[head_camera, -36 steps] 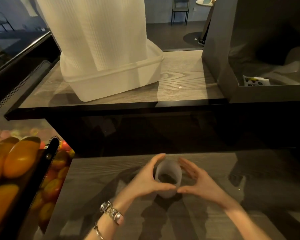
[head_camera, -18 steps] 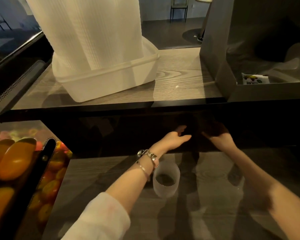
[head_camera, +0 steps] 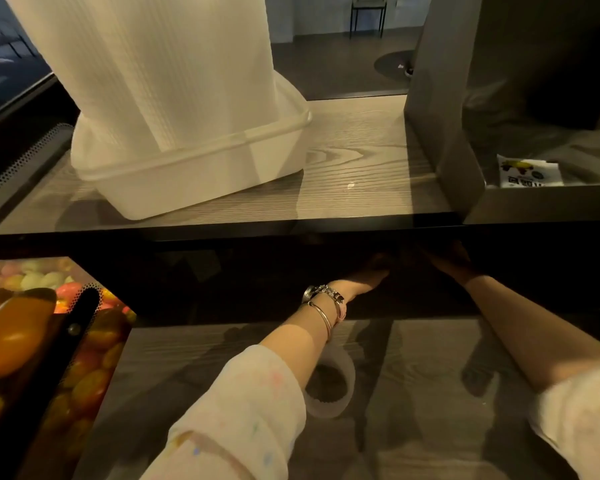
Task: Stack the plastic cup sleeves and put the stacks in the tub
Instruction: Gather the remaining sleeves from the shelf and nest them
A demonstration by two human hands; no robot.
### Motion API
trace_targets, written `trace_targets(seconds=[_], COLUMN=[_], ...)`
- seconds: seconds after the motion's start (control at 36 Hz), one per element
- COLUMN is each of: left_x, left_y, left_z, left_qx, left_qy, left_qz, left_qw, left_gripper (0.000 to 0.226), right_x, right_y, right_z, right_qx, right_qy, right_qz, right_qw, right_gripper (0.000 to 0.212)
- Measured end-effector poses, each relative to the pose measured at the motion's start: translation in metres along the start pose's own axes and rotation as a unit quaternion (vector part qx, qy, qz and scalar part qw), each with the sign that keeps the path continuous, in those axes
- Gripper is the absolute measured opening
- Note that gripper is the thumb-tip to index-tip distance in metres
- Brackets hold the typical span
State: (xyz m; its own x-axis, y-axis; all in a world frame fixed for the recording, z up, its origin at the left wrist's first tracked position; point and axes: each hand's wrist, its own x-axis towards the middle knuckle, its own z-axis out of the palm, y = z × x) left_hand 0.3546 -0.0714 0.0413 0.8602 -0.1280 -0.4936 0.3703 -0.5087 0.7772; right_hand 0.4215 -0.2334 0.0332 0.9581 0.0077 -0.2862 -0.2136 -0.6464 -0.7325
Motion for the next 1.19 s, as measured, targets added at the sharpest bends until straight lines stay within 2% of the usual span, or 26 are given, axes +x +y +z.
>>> trace_targets(seconds=[0.25, 0.42, 0.5, 0.56, 0.61, 0.67, 0.72, 0.81, 0.86, 0.92, 0.97, 1.03, 1.06, 1.14, 1.19], left_x=[0.007, 0.009, 0.009, 0.006, 0.002, -0.003, -0.013, -0.037, -0.050, -0.056, -0.060, -0.057, -0.058, -0.063, -0.066], left_y=[-0.003, -0.002, -0.007, -0.010, -0.013, -0.019, -0.032, -0.052, -0.057, -0.057, -0.060, -0.073, -0.084, -0.104, -0.111], left_z=[0.006, 0.004, 0.001, 0.000, -0.003, -0.008, -0.018, -0.035, -0.041, -0.047, -0.048, -0.048, -0.048, -0.039, -0.032], left_qx=[-0.007, -0.074, -0.096, -0.057, -0.023, -0.020, -0.055, -0.177, -0.146, -0.024, 0.125, 0.193, 0.196, 0.112, 0.050], left_qy=[-0.003, 0.026, 0.033, 0.041, 0.055, 0.069, 0.076, 0.069, 0.066, 0.054, 0.029, 0.004, 0.009, 0.027, 0.043], left_qz=[-0.012, -0.037, -0.032, -0.019, -0.014, -0.027, -0.037, -0.045, -0.084, -0.154, -0.147, -0.137, -0.125, -0.085, -0.068], left_qw=[1.000, 0.996, 0.994, 0.997, 0.998, 0.997, 0.995, 0.981, 0.984, 0.986, 0.981, 0.972, 0.973, 0.990, 0.996], left_gripper=[0.053, 0.058, 0.056, 0.053, 0.051, 0.050, 0.048, 0.042, 0.039, 0.036, 0.028, 0.012, 0.017, 0.057, 0.063], right_x=[0.002, -0.004, -0.010, -0.015, -0.021, -0.030, -0.039, -0.052, -0.056, -0.063, -0.071, -0.077, -0.080, -0.088, -0.092], right_y=[0.008, 0.008, 0.005, 0.001, -0.004, -0.004, 0.000, 0.006, 0.008, 0.008, 0.010, 0.013, 0.015, 0.024, 0.027], right_z=[0.015, 0.033, 0.044, 0.053, 0.064, 0.075, 0.083, 0.090, 0.096, 0.101, 0.109, 0.117, 0.121, 0.129, 0.132], right_qx=[0.036, 0.071, 0.059, 0.089, 0.094, 0.036, 0.038, 0.023, -0.023, -0.052, -0.060, -0.065, -0.072, -0.065, -0.049], right_qy=[-0.011, -0.022, -0.071, -0.083, -0.089, -0.106, -0.117, -0.141, -0.158, -0.170, -0.186, -0.184, -0.182, -0.201, -0.197], right_qz=[-0.009, -0.022, -0.037, -0.035, -0.034, -0.041, -0.023, 0.011, -0.021, -0.054, -0.089, -0.126, -0.136, -0.129, -0.127], right_qw=[0.999, 0.997, 0.995, 0.992, 0.991, 0.993, 0.992, 0.990, 0.987, 0.983, 0.977, 0.973, 0.971, 0.969, 0.971], right_gripper=[0.065, 0.074, 0.062, 0.054, 0.053, 0.058, 0.064, 0.061, 0.061, 0.047, 0.031, 0.027, 0.030, 0.045, 0.047])
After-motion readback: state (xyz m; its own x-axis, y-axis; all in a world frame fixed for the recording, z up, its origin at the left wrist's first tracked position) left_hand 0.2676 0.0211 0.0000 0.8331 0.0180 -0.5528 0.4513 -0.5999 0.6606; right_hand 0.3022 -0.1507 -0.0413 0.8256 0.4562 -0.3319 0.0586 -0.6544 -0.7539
